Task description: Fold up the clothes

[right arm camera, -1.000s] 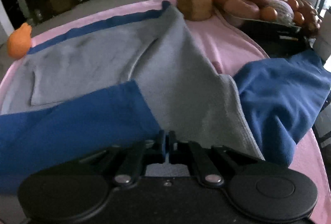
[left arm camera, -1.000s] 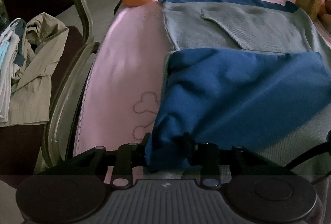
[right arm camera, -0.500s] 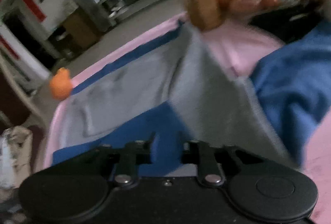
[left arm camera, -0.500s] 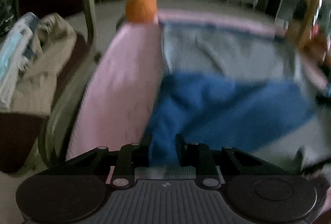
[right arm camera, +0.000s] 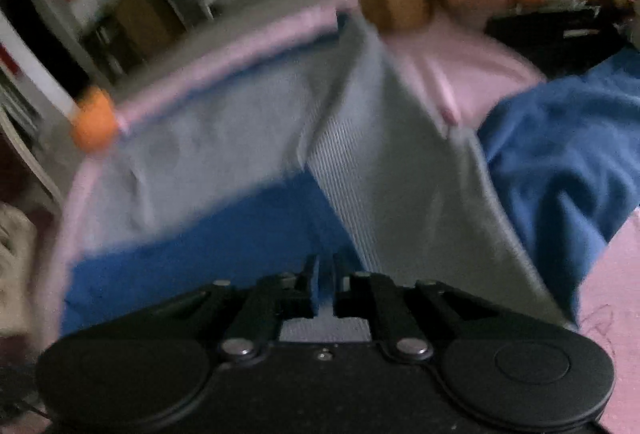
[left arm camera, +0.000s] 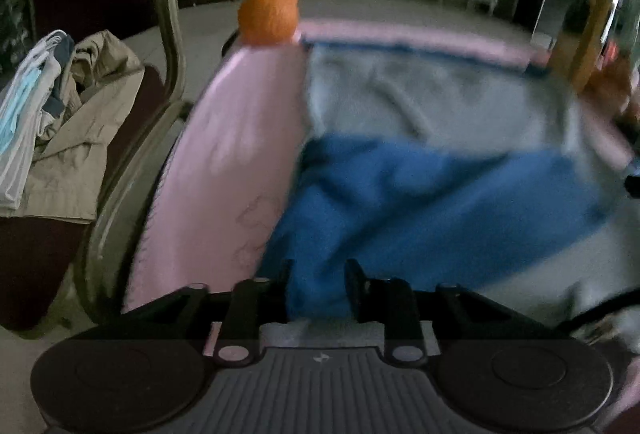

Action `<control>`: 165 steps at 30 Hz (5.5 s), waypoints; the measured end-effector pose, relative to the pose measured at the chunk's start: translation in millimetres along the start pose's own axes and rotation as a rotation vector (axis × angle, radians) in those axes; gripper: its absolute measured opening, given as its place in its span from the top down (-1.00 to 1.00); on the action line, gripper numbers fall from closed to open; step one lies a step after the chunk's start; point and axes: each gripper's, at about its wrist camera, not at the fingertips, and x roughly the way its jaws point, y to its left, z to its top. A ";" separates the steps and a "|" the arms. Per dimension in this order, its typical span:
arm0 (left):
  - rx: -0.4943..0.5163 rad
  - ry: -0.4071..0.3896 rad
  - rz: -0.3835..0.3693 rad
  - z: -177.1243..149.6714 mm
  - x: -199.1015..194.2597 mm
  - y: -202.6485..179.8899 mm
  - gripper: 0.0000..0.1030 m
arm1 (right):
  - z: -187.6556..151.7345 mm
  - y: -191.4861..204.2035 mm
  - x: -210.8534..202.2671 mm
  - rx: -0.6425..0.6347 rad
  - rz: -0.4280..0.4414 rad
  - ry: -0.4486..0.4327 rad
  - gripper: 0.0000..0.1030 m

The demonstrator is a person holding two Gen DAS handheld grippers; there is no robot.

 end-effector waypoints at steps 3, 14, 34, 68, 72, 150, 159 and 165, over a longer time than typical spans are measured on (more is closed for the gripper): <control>0.003 -0.059 -0.063 11.2 -22.8 -32.0 0.45 | 14.8 -23.8 -36.2 0.075 0.065 -0.132 0.68; 0.248 -0.139 -0.160 41.1 -32.6 -187.4 0.31 | 74.3 -174.3 -93.1 0.441 -0.013 -0.401 0.53; 0.289 0.086 -0.269 2.0 58.2 -248.8 0.31 | 118.5 -300.1 -19.6 0.485 -0.487 -0.327 0.29; 0.148 -0.175 -0.169 24.7 -66.9 -45.7 0.22 | 41.5 24.1 -106.5 -0.104 -0.107 -0.417 0.94; 0.002 -0.154 -0.120 19.4 -49.0 18.2 0.25 | 2.8 106.7 -88.6 -0.223 0.000 -0.312 0.94; 0.070 -0.037 -0.086 18.1 37.3 -18.3 0.71 | -13.3 -59.4 -27.1 0.034 -0.290 0.019 0.13; 0.186 0.030 -0.119 8.4 64.7 -52.0 0.73 | -9.1 -75.1 -32.1 0.210 -0.031 -0.006 0.92; 0.219 0.133 -0.053 -3.9 79.1 -49.6 0.72 | -21.6 -62.5 2.7 0.089 -0.206 0.151 1.00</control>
